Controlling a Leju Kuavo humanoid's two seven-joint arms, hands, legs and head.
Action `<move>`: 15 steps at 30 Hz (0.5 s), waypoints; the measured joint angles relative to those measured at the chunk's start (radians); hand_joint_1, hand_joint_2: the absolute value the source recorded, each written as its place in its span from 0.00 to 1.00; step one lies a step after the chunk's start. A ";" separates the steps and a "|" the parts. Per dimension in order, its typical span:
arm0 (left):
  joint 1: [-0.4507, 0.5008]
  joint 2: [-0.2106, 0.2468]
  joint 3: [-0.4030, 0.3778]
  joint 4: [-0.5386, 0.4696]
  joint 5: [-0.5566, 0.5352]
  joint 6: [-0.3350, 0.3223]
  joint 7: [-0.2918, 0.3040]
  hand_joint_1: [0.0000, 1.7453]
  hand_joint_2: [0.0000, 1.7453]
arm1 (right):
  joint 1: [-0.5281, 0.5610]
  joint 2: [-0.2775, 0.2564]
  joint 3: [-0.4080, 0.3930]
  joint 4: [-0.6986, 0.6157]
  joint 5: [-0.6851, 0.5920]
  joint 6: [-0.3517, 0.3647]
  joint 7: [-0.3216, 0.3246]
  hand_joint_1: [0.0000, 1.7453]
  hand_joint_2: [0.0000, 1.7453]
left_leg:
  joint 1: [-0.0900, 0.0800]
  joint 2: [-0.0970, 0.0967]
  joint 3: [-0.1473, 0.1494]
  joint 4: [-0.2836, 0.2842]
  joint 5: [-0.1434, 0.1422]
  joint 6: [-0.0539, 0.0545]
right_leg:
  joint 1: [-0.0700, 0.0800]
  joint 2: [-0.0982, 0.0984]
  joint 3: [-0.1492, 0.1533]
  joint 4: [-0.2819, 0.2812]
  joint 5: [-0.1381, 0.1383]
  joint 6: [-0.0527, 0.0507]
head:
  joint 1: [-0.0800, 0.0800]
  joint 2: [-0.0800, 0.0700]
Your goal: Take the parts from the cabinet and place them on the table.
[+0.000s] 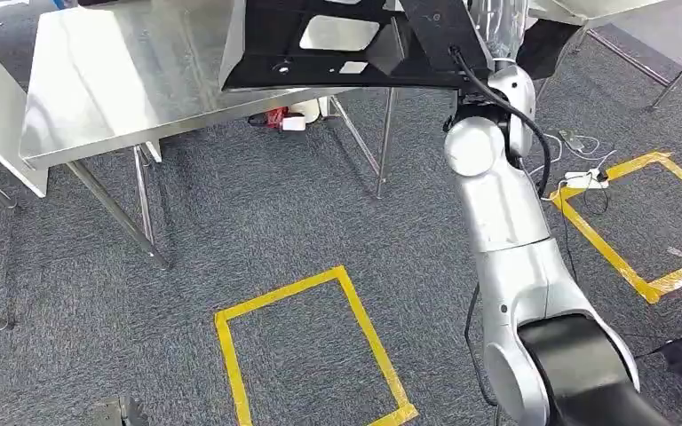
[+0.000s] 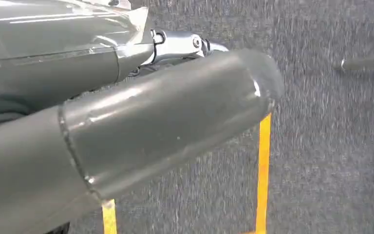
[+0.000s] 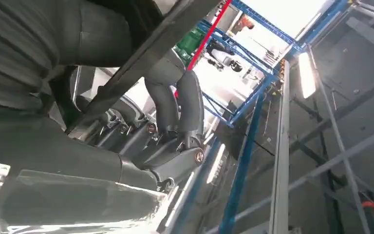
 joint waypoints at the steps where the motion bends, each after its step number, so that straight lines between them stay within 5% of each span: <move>1: 0.000 -0.001 0.000 0.000 -0.003 0.002 0.000 0.00 0.00 | 0.000 -0.003 -0.002 0.000 0.000 0.000 -0.001 1.00 1.00 | 0.000 -0.002 0.000 0.000 0.000 0.002 | -0.001 -0.001 0.001 -0.002 0.001 0.001 | 0.000 0.000; 15: -0.002 -0.003 -0.011 -0.005 -0.028 0.003 0.000 0.00 0.00 | -0.021 -0.034 -0.018 0.028 -0.018 -0.003 -0.028 1.00 1.00 | 0.000 -0.005 0.000 0.001 0.000 0.007 | -0.006 -0.005 0.003 -0.004 0.002 0.008 | 0.000 0.000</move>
